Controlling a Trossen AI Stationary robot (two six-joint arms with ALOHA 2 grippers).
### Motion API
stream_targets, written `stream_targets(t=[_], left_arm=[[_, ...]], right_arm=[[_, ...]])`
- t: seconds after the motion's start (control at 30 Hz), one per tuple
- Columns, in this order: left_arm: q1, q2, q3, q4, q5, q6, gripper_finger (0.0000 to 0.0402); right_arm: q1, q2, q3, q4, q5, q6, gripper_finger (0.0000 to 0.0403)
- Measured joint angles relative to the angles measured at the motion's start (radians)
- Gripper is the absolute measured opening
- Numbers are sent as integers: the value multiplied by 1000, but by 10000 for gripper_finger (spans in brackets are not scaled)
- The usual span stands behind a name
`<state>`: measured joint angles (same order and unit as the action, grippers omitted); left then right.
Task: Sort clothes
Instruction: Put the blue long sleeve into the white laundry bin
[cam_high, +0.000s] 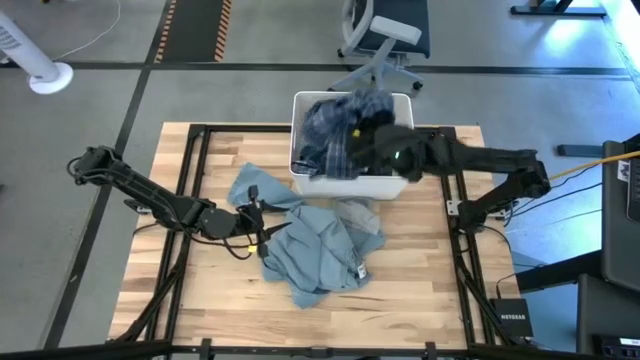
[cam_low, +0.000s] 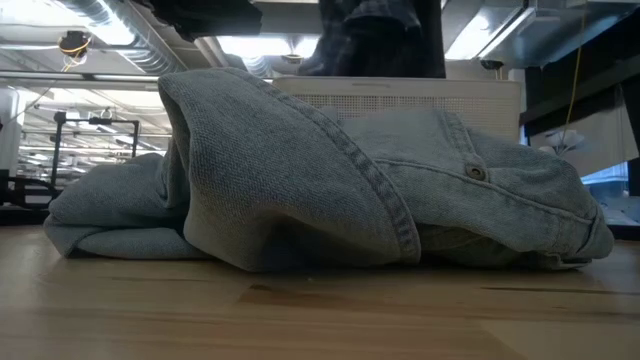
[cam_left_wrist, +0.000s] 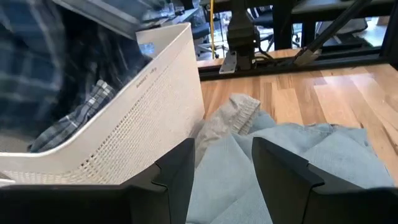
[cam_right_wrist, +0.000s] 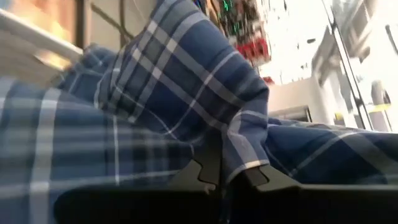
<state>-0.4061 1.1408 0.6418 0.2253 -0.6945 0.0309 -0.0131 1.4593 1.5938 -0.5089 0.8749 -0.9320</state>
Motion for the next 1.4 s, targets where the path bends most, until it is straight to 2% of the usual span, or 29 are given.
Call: stream_targets(t=[0.17, 0.3, 0.5, 0.67, 0.8, 1.0, 1.1, 1.2, 1.4], left_arm=[[0, 0, 0, -6, 0, 0, 155], [0, 0, 0, -7, 0, 2, 155], [0, 0, 0, -7, 0, 2, 155], [0, 0, 0, -8, 9, -7, 155], [0, 0, 0, -15, 13, -14, 155], [0, 0, 0, -38, 13, -15, 155], [0, 0, 0, -37, 13, -15, 155], [0, 0, 0, -37, 13, -23, 155], [0, 0, 0, -36, 13, -25, 155]], right_arm=[[-123, 0, 31, -100, -26, 22, 13], [-218, 1, -20, -192, -123, 162, 18], [-335, 3, -178, -228, -317, 354, 50], [-369, 4, -252, -249, -421, 387, 94], [-368, 4, -188, -358, -481, 416, 145], [-366, 3, 24, -655, -666, 487, 205], [-350, -2, 111, -744, -694, 537, 217], [-306, -3, 167, -786, -676, 544, 220], [-219, -3, 213, -792, -505, 549, 221]])
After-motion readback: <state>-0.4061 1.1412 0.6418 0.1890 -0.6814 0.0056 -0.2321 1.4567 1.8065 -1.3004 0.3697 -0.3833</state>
